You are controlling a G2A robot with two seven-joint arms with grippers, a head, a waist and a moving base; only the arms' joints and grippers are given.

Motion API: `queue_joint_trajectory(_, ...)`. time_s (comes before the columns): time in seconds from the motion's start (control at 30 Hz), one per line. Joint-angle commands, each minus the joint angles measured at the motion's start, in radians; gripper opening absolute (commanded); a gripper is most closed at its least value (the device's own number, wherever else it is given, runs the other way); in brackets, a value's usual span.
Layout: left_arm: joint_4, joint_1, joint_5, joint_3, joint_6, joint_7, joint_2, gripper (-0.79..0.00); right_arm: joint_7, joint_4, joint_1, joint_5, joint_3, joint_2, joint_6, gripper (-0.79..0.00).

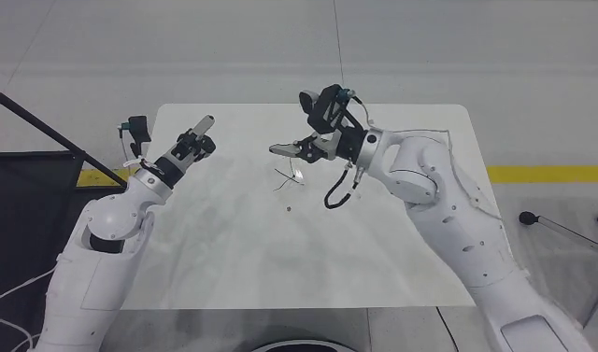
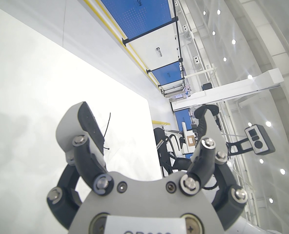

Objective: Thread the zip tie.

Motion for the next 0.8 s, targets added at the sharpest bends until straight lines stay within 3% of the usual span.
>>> queue_joint_trajectory(0.0,0.001,-0.007,0.013,0.012,0.0,0.008,-0.002,0.0,0.041,-0.066,-0.072,-0.017,0.064,0.018,0.006,0.0)
queue_joint_trajectory(0.13,0.0,-0.015,0.028,0.033,0.006,0.028,-0.007,0.0,0.083,-0.137,-0.168,-0.043,0.156,0.043,0.022,0.0)
queue_joint_trajectory(0.33,0.001,-0.017,0.025,0.04,0.013,0.037,-0.009,0.0,0.013,-0.099,-0.262,-0.034,0.278,0.066,-0.011,0.0)
queue_joint_trajectory(0.77,0.001,-0.017,0.025,0.04,0.013,0.037,-0.009,0.0,0.013,-0.099,-0.262,-0.034,0.278,0.066,-0.011,-0.001)
